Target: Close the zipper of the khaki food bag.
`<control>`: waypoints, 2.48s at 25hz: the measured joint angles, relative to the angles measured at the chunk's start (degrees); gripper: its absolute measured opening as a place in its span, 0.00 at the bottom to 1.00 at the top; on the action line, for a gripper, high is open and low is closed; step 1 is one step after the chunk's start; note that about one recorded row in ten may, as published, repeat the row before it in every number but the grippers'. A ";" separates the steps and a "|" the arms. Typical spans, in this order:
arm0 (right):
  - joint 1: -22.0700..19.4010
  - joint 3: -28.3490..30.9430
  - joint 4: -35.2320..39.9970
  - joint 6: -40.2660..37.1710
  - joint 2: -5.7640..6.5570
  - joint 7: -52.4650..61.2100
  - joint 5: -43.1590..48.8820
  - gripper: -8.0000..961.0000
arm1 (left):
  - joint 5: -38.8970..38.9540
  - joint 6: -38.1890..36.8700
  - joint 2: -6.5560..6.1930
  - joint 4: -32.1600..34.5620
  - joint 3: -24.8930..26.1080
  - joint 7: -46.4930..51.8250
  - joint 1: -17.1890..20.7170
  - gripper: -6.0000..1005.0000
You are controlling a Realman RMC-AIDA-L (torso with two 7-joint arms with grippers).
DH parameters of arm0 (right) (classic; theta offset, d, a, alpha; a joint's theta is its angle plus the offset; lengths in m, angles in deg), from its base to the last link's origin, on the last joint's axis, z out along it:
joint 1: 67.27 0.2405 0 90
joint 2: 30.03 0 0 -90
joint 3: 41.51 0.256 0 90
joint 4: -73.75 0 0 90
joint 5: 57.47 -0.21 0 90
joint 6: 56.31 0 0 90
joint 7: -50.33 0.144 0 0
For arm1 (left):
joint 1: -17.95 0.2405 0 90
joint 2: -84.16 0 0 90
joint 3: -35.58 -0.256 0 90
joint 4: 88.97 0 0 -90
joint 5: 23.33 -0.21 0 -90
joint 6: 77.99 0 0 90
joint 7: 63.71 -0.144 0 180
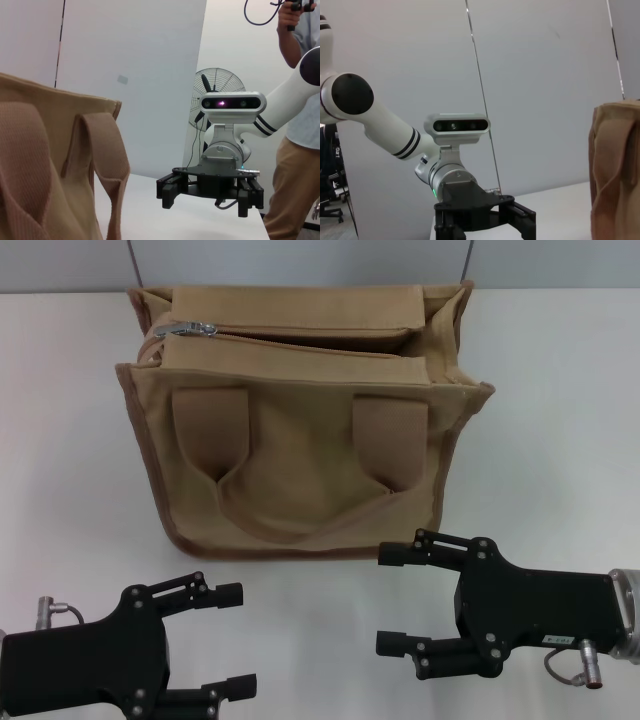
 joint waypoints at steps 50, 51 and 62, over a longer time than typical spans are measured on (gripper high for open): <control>0.64 0.29 -9.25 2.74 -0.18 -4.49 -7.64 0.87 | 23.25 11.94 0.16 -15.54 23.19 -5.99 -0.27 0.79; 0.64 0.30 -9.55 3.04 -0.18 -4.60 -8.10 0.87 | 23.28 13.38 0.15 -15.66 23.30 -5.74 -1.07 0.79; 0.54 0.31 -9.94 5.14 -0.18 -4.72 -8.44 0.87 | 21.89 17.39 0.23 -15.14 16.76 -5.90 -5.88 0.78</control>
